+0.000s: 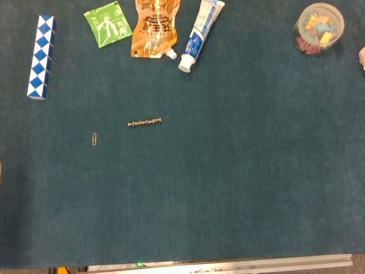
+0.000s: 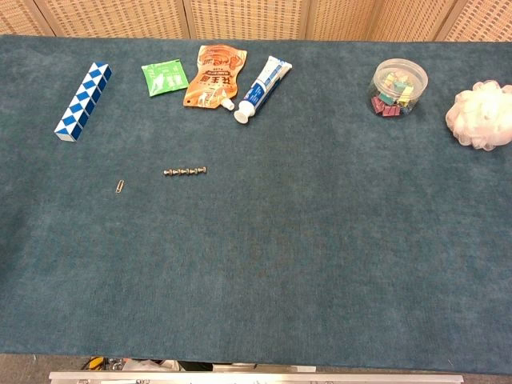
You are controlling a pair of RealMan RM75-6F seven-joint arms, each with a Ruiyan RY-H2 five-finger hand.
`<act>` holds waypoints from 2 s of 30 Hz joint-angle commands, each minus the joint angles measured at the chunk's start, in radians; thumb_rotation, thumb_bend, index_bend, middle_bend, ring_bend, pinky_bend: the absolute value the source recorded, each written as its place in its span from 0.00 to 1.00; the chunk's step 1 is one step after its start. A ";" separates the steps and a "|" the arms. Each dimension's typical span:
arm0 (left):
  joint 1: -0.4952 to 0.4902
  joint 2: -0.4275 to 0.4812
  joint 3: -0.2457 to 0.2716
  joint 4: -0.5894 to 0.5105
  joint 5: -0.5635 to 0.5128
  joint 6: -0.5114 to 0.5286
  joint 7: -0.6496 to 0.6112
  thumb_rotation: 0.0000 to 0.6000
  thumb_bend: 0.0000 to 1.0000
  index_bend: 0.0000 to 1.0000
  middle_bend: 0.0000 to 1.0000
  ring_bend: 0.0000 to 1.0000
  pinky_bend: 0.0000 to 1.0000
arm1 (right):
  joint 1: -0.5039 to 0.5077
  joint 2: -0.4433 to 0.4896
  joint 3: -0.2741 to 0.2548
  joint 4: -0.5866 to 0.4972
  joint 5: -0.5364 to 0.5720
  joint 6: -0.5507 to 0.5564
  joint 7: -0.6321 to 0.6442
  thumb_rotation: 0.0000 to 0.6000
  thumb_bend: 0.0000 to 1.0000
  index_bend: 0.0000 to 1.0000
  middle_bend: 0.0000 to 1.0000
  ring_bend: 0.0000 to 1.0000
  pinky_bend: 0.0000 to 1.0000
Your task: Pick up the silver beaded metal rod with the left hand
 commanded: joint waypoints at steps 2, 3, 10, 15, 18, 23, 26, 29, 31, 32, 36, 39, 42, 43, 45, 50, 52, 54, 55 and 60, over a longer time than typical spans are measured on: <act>0.006 -0.001 -0.009 -0.003 0.008 -0.006 0.002 1.00 0.36 0.23 0.55 0.50 0.62 | 0.004 0.000 0.001 -0.002 0.001 -0.004 -0.002 1.00 0.20 0.47 0.46 0.36 0.43; 0.007 -0.002 -0.013 -0.004 0.012 -0.007 0.002 1.00 0.36 0.23 0.55 0.50 0.62 | 0.006 0.000 0.001 -0.003 0.001 -0.005 -0.003 1.00 0.20 0.47 0.46 0.36 0.43; -0.019 0.017 -0.034 -0.031 0.038 -0.064 -0.006 1.00 0.36 0.24 0.56 0.51 0.66 | 0.019 0.015 0.016 -0.023 -0.008 0.010 -0.023 1.00 0.20 0.47 0.46 0.36 0.43; -0.096 0.022 -0.075 -0.051 0.029 -0.177 0.037 1.00 0.36 0.25 0.61 0.56 0.78 | 0.040 0.030 0.036 -0.049 -0.008 0.010 -0.055 1.00 0.20 0.47 0.46 0.36 0.43; -0.155 0.008 -0.106 -0.056 -0.002 -0.265 0.067 1.00 0.36 0.29 0.65 0.62 0.84 | 0.053 0.039 0.042 -0.068 -0.012 0.002 -0.074 1.00 0.20 0.47 0.46 0.36 0.43; -0.251 -0.023 -0.151 -0.068 -0.089 -0.410 0.130 1.00 0.34 0.34 0.75 0.75 0.99 | 0.069 0.045 0.046 -0.088 -0.009 -0.016 -0.095 1.00 0.20 0.47 0.46 0.36 0.43; -0.293 -0.064 -0.167 -0.055 -0.138 -0.459 0.184 1.00 0.31 0.35 0.80 0.81 1.00 | 0.074 0.043 0.045 -0.090 -0.003 -0.024 -0.099 1.00 0.20 0.47 0.46 0.36 0.43; -0.337 -0.117 -0.179 -0.034 -0.201 -0.509 0.238 1.00 0.30 0.36 0.84 0.84 1.00 | 0.077 0.040 0.044 -0.088 0.005 -0.032 -0.101 1.00 0.20 0.47 0.46 0.36 0.43; -0.365 -0.159 -0.184 -0.013 -0.245 -0.532 0.282 1.00 0.30 0.36 0.85 0.85 1.00 | 0.078 0.038 0.043 -0.085 0.009 -0.034 -0.100 1.00 0.20 0.47 0.46 0.36 0.43; -0.376 -0.178 -0.187 -0.002 -0.264 -0.541 0.298 1.00 0.30 0.36 0.86 0.85 1.00 | 0.078 0.037 0.043 -0.084 0.010 -0.035 -0.099 1.00 0.20 0.47 0.46 0.36 0.43; -0.420 -0.260 -0.197 0.046 -0.343 -0.557 0.365 1.00 0.30 0.34 0.87 0.87 1.00 | 0.078 0.036 0.041 -0.077 0.016 -0.038 -0.093 1.00 0.20 0.47 0.46 0.36 0.43; -0.444 -0.311 -0.202 0.073 -0.392 -0.557 0.400 1.00 0.29 0.34 0.88 0.87 1.00 | 0.077 0.034 0.040 -0.070 0.022 -0.039 -0.086 1.00 0.20 0.47 0.46 0.37 0.43; -0.465 -0.354 -0.206 0.098 -0.442 -0.550 0.437 1.00 0.28 0.36 0.88 0.88 1.00 | 0.076 0.032 0.038 -0.062 0.025 -0.039 -0.077 1.00 0.20 0.47 0.46 0.36 0.43; -0.471 -0.366 -0.207 0.107 -0.455 -0.547 0.446 1.00 0.28 0.37 0.88 0.88 1.00 | 0.075 0.031 0.038 -0.059 0.025 -0.038 -0.075 1.00 0.20 0.47 0.46 0.36 0.43; -0.482 -0.391 -0.208 0.127 -0.486 -0.541 0.466 1.00 0.27 0.40 0.89 0.88 1.00 | 0.074 0.031 0.036 -0.055 0.027 -0.037 -0.070 1.00 0.20 0.47 0.46 0.36 0.43; -0.499 -0.433 -0.205 0.158 -0.541 -0.529 0.491 1.00 0.22 0.43 0.89 0.89 1.00 | 0.069 0.030 0.034 -0.046 0.030 -0.031 -0.059 1.00 0.20 0.47 0.46 0.36 0.43; -0.503 -0.445 -0.204 0.167 -0.550 -0.522 0.491 1.00 0.22 0.45 0.89 0.89 1.00 | 0.068 0.030 0.033 -0.043 0.032 -0.030 -0.056 1.00 0.20 0.47 0.46 0.37 0.43; -0.506 -0.461 -0.202 0.180 -0.557 -0.515 0.490 1.00 0.20 0.46 0.89 0.89 1.00 | 0.066 0.029 0.032 -0.040 0.033 -0.030 -0.053 1.00 0.20 0.47 0.46 0.37 0.43; -0.508 -0.469 -0.202 0.187 -0.559 -0.514 0.488 1.00 0.20 0.46 0.89 0.89 1.00 | 0.065 0.029 0.032 -0.039 0.034 -0.029 -0.052 1.00 0.20 0.47 0.46 0.36 0.43; -0.519 -0.504 -0.206 0.229 -0.572 -0.513 0.472 1.00 0.20 0.47 0.90 0.90 1.00 | 0.059 0.029 0.030 -0.035 0.038 -0.024 -0.046 1.00 0.20 0.47 0.46 0.36 0.43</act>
